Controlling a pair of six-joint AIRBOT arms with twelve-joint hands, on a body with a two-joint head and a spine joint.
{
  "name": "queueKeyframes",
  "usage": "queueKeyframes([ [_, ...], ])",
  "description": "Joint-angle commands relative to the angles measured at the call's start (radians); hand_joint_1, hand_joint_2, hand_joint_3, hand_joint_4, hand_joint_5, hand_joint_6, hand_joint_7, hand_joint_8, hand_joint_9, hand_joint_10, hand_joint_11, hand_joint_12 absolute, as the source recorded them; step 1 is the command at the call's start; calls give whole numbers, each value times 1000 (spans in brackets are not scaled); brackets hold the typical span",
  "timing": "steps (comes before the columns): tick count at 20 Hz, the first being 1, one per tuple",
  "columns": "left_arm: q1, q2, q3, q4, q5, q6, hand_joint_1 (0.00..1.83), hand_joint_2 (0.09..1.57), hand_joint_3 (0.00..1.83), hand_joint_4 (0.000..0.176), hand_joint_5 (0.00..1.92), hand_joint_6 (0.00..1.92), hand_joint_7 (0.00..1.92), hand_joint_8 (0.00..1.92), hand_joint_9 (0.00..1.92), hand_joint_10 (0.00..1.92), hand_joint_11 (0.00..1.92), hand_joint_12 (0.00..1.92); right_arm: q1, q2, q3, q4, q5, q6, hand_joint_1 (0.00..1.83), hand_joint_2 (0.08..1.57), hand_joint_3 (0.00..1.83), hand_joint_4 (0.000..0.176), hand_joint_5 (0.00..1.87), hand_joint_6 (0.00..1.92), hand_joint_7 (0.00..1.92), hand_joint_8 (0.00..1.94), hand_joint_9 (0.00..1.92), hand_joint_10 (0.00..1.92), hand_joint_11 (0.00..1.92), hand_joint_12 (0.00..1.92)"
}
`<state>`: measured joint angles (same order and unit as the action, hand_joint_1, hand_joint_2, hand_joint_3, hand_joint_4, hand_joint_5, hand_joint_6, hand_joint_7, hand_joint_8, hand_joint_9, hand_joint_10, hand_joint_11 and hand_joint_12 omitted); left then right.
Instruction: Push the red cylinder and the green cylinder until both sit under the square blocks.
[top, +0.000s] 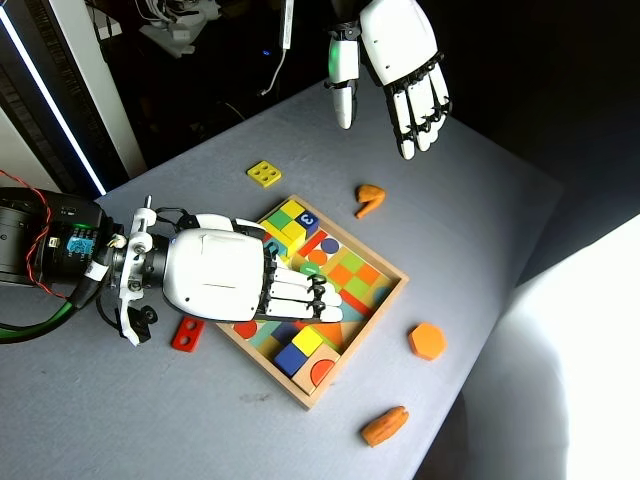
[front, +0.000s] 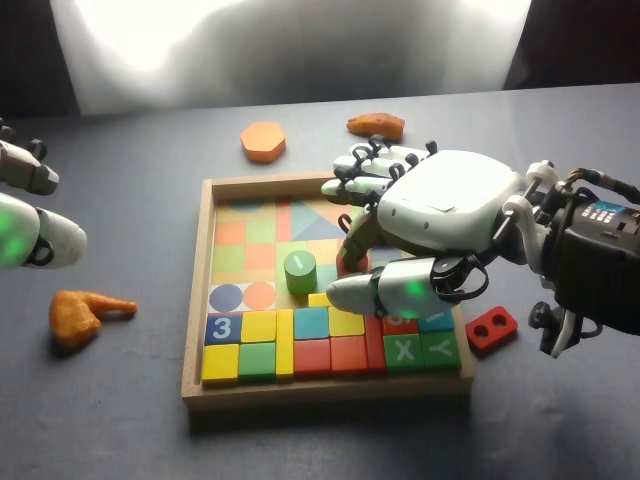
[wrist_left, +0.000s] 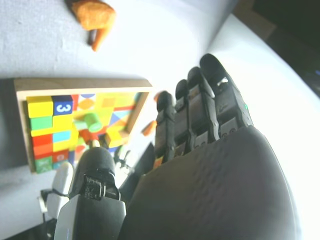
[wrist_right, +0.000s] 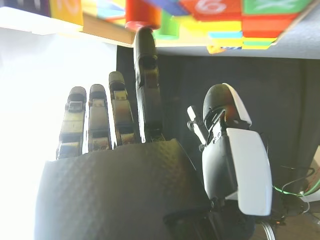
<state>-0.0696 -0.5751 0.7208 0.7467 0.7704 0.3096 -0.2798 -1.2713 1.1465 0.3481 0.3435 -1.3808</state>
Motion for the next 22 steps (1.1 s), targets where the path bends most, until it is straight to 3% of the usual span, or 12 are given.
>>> queueKeyframes([
  [1,-7,13,2,59,-36,2,31,1302,0,32,233,2,188,2,192,2,0,731,3,14,-1,-9,79,10,0,1212,0,0,814,83,160,2,0,0,0,0],
  [7,-8,13,-3,61,-28,-8,19,1298,0,40,251,4,202,4,206,6,0,776,-1,42,-1,-9,45,16,0,1217,1,0,817,81,161,4,0,0,0,0],
  [9,-11,13,-6,61,-28,-8,38,1308,1,26,245,4,196,4,192,2,0,750,-3,62,-2,-9,28,17,0,1218,2,0,806,75,157,1,0,0,0,0],
  [13,-10,13,-7,61,-19,-9,58,1308,0,23,246,1,180,1,178,2,0,722,-8,102,-16,-9,0,17,0,1212,0,2,826,82,161,3,0,0,0,0],
  [14,-11,13,-8,61,-19,-9,36,1307,0,30,239,0,174,0,174,1,0,722,-9,115,-29,-9,-5,14,0,1213,0,2,829,83,158,1,0,0,0,0],
  [18,-10,15,-12,60,-19,-9,34,1308,0,18,265,3,202,3,205,7,0,774,-14,150,-75,-10,-21,0,0,1219,2,0,829,79,176,7,0,0,0,0],
  [19,-10,17,-14,60,-19,-10,35,1309,1,26,239,0,189,1,196,2,0,760,-15,153,-82,-10,-27,-3,0,1218,1,0,838,83,172,5,0,0,0,0],
  [22,-10,17,-14,61,-19,-16,27,1310,0,26,239,3,191,2,197,2,0,777,-16,167,-91,-10,-42,-7,0,1216,0,0,819,73,164,3,0,0,0,0],
])
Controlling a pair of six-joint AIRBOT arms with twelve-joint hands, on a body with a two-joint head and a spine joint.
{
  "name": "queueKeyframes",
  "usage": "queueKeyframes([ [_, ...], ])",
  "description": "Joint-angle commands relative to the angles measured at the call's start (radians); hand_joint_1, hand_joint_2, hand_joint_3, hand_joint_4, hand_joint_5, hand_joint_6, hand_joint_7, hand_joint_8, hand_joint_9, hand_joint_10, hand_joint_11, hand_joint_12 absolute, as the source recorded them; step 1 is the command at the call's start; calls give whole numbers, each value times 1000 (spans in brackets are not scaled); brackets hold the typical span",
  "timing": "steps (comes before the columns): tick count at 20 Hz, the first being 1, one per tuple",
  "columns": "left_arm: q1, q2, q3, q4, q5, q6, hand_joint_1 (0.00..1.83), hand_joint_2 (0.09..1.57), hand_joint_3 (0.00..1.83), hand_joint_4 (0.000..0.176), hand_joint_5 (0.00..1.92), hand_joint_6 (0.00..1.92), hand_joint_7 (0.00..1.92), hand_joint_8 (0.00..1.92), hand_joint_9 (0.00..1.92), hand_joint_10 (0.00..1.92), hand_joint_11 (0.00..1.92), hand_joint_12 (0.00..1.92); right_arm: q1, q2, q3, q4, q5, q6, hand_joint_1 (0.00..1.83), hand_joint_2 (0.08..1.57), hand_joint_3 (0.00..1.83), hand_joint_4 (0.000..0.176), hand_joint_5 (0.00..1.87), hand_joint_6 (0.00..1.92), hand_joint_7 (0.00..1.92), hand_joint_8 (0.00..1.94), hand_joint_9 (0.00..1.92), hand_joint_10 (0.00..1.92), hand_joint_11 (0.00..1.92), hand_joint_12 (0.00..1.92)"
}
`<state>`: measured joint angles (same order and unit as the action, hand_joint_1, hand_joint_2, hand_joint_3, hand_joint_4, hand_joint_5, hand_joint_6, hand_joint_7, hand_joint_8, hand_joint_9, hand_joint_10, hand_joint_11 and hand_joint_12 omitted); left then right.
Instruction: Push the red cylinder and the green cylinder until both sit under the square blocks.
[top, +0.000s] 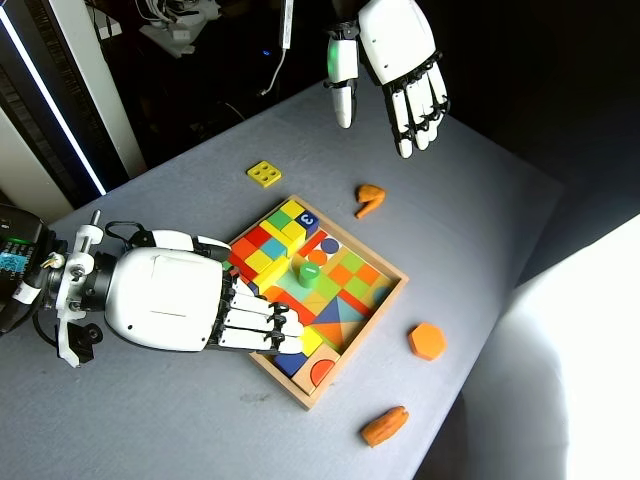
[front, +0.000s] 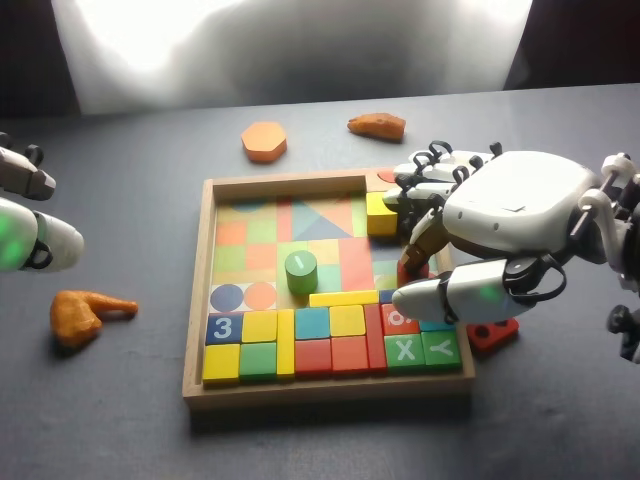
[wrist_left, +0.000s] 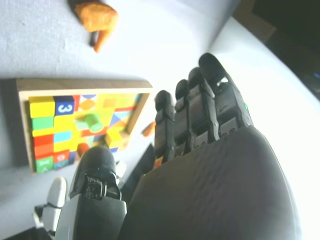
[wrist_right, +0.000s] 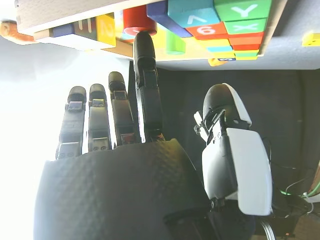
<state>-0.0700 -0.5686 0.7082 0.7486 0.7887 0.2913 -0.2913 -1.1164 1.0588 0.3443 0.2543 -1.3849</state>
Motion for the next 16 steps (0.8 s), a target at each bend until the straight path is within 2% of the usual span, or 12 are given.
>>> queueKeyframes([
  [1,-9,11,-1,59,-38,2,25,1311,1,25,234,1,182,1,190,0,0,771,-7,18,-9,-6,46,-3,0,1220,2,0,809,69,161,2,0,0,0,0],
  [5,-9,11,1,59,-38,2,0,1303,0,32,245,4,197,2,204,3,0,773,-15,44,-37,-6,41,-4,0,1216,0,0,823,73,179,8,0,0,0,0],
  [6,-9,11,2,59,-38,2,2,1307,1,26,255,8,198,2,199,0,0,767,-17,45,-37,-6,40,-4,0,1217,1,0,827,74,176,7,5,2,0,0],
  [9,-9,11,3,65,-38,2,28,1308,1,30,257,6,199,2,210,3,0,787,-23,54,-37,-6,41,-4,0,1219,2,0,844,79,176,5,3,1,0,0],
  [13,-9,11,2,66,-38,5,3,1316,4,20,244,0,192,0,209,2,0,789,-16,57,-37,-6,53,-3,0,1223,3,0,853,81,179,6,7,3,0,0],
  [16,-9,11,3,67,-38,5,9,1311,0,26,254,1,199,1,221,3,0,831,-6,57,-37,-6,58,-3,0,1223,2,0,854,78,181,5,0,0,0,0],
])
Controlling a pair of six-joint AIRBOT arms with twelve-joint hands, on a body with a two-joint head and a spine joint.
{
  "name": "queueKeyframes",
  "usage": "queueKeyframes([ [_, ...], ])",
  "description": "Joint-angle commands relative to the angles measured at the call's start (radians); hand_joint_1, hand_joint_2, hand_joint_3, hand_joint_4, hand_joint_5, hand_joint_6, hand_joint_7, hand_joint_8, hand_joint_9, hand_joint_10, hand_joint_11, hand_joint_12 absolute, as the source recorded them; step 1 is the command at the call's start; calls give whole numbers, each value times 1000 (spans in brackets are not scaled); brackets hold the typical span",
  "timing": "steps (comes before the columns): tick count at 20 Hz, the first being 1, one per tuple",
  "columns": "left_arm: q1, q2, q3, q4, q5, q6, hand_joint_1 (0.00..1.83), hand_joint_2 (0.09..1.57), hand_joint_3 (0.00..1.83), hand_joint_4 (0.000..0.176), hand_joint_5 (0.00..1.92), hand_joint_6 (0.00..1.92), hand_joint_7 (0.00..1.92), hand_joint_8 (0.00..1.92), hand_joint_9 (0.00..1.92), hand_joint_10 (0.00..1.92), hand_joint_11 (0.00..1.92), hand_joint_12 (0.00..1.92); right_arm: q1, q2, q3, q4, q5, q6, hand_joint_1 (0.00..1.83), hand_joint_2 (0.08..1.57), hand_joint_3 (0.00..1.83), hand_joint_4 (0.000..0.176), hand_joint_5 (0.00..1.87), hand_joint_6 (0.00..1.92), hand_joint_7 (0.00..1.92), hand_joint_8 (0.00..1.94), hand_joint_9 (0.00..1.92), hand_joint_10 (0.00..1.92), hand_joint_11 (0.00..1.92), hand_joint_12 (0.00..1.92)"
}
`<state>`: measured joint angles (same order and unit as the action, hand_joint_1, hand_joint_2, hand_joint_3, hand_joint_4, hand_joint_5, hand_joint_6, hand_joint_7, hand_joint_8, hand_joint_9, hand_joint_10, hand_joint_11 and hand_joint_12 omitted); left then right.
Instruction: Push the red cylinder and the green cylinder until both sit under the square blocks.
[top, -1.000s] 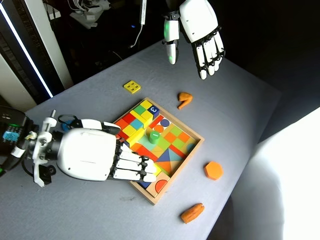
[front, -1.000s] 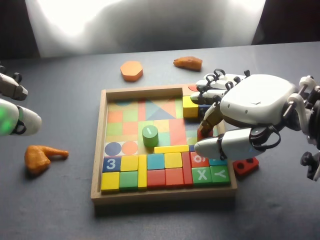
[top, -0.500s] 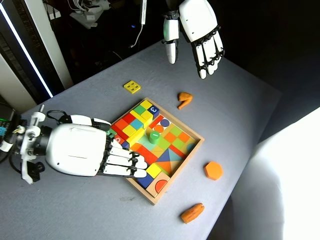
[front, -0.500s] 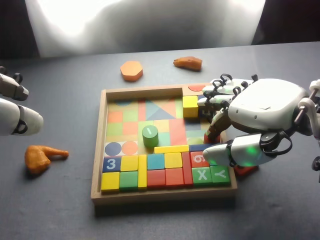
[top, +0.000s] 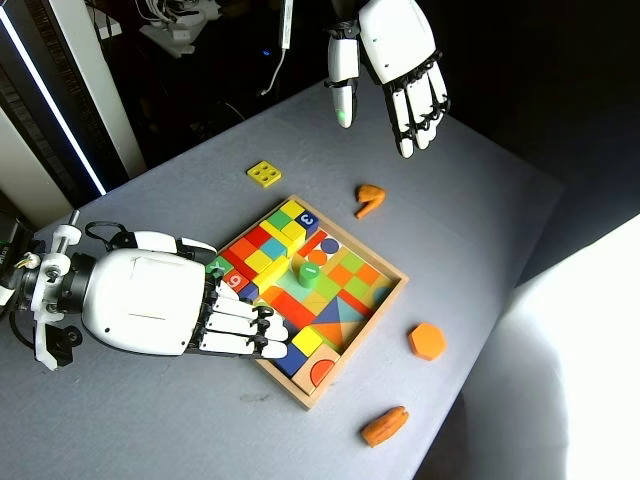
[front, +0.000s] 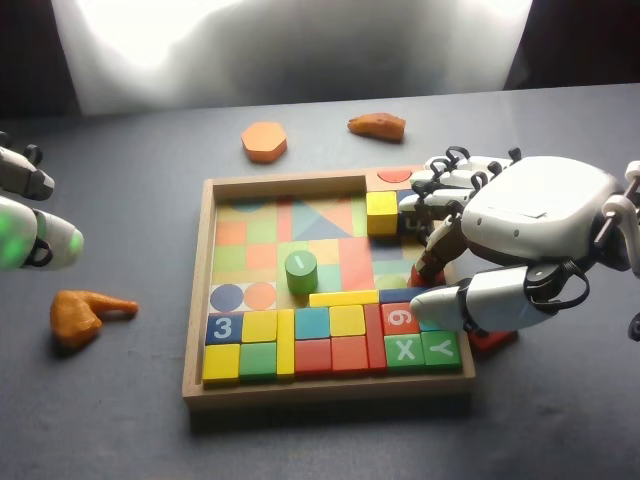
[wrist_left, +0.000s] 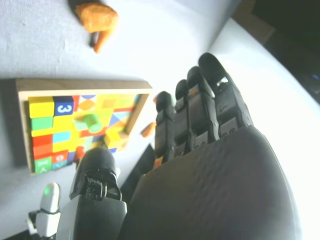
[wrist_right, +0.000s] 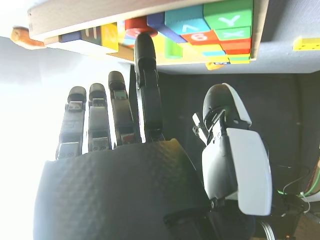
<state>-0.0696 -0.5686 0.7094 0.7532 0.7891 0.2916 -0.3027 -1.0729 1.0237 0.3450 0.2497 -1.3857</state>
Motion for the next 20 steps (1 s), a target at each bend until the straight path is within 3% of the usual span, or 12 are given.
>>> queueKeyframes([
  [1,-9,11,2,63,-38,5,1,1312,0,27,245,0,190,0,218,1,0,824,9,15,-2,-7,66,-2,0,1219,0,0,855,78,183,5,0,0,0,0],
  [3,-8,11,4,64,-38,5,0,1307,0,35,242,2,196,3,226,5,0,808,16,15,-2,-7,66,-2,0,1220,1,0,864,80,190,8,0,0,0,0],
  [8,-9,11,4,65,-38,5,15,1306,0,27,247,6,197,3,222,4,0,831,9,17,-2,-7,64,-5,0,1225,3,0,864,75,191,6,0,0,0,0],
  [11,-9,11,5,65,-38,5,31,1308,0,32,238,0,196,1,224,2,0,821,14,18,-2,-7,68,-5,0,1227,3,0,865,73,195,6,4,2,0,0],
  [12,-9,11,5,66,-38,5,19,1312,2,25,248,4,195,0,218,0,0,815,19,18,-2,-7,69,-5,0,1227,3,0,861,71,187,2,1,0,0,0],
  [20,-9,11,5,79,-38,4,0,1316,2,31,222,0,180,0,204,3,0,778,56,13,-2,-7,92,-6,0,1226,1,0,865,65,207,7,16,7,0,0],
])
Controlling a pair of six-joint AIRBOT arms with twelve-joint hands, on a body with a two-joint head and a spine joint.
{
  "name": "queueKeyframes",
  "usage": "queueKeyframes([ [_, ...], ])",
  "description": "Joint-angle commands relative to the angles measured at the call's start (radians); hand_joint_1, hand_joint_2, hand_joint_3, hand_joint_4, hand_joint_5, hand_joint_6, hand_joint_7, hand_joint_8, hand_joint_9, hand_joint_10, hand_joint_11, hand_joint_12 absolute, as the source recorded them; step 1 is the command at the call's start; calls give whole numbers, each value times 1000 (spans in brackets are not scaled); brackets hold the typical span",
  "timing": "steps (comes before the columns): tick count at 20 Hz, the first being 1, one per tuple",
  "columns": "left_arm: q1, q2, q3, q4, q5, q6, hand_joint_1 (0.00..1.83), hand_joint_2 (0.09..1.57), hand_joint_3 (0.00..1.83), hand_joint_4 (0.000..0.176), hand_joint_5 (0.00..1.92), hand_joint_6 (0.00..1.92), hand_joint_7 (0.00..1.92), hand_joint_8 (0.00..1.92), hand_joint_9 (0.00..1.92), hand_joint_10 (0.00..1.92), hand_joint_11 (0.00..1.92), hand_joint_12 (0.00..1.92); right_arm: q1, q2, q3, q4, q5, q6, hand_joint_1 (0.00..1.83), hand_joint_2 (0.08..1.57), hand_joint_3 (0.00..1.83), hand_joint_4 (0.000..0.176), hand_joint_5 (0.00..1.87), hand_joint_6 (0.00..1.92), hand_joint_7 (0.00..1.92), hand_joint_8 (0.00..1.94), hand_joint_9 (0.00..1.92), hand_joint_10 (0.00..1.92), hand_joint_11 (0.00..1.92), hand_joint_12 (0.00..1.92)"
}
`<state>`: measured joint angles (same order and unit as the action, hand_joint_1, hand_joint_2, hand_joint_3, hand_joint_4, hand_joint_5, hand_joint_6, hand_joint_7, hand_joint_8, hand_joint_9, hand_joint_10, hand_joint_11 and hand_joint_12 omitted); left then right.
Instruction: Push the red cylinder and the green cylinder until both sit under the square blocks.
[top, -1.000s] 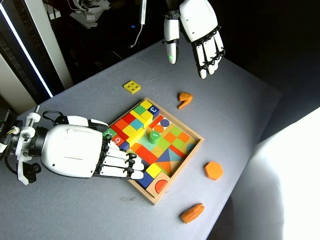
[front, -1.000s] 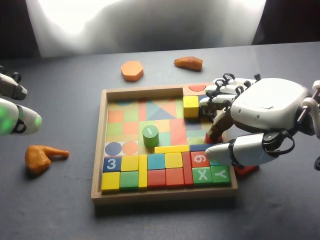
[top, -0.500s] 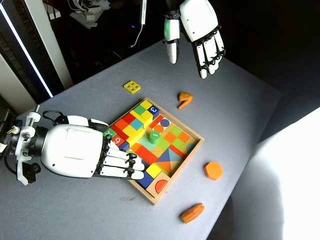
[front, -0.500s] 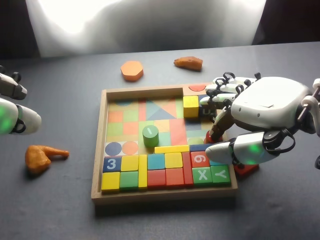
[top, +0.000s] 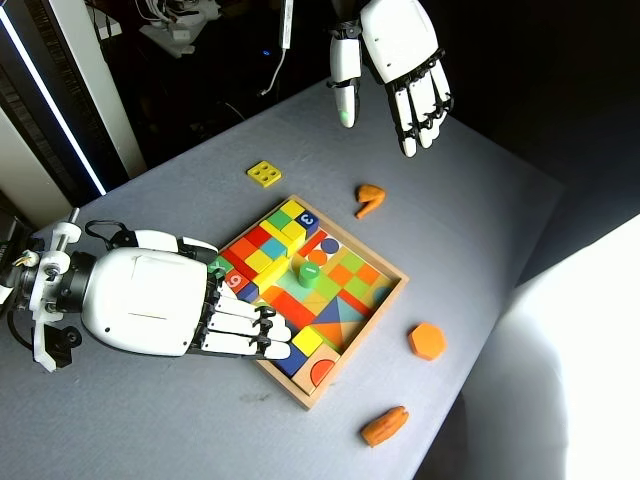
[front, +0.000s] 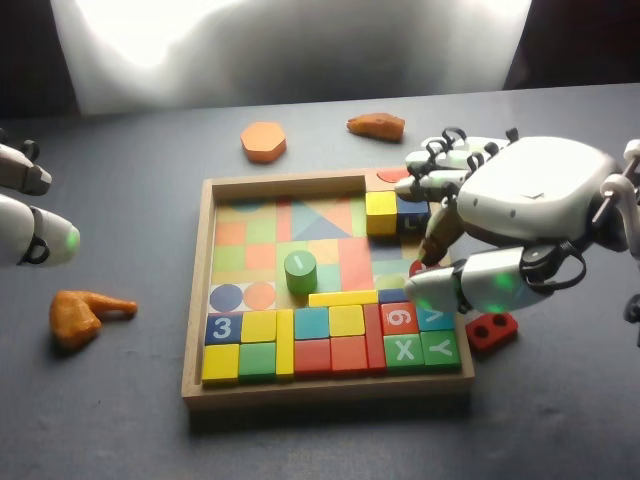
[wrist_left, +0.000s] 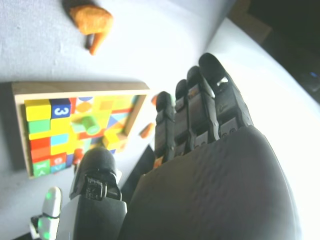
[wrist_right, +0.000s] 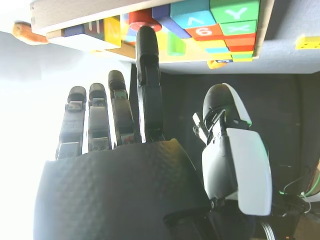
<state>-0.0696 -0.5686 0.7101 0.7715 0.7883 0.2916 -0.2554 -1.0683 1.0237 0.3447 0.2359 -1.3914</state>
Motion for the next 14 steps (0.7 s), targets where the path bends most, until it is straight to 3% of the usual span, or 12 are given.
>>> queueKeyframes([
  [1,-9,11,4,61,-37,4,1,1318,2,30,229,3,180,1,204,2,0,774,15,7,-2,-7,106,0,0,1226,1,0,867,65,201,4,10,4,0,0],
  [8,-17,11,10,71,-49,4,35,1317,1,23,238,4,188,0,218,2,0,801,69,-60,17,-47,133,-11,0,1230,2,0,860,59,192,0,10,3,0,0],
  [10,-17,11,9,71,-47,3,11,1314,0,34,234,1,189,1,221,3,0,812,81,-104,52,-46,98,25,0,1231,2,0,866,61,200,4,13,4,0,0],
  [14,-15,11,7,69,-37,3,1,1319,1,30,231,0,195,1,224,1,0,821,106,-173,123,34,56,33,0,1230,1,0,872,61,204,5,10,3,0,0],
])
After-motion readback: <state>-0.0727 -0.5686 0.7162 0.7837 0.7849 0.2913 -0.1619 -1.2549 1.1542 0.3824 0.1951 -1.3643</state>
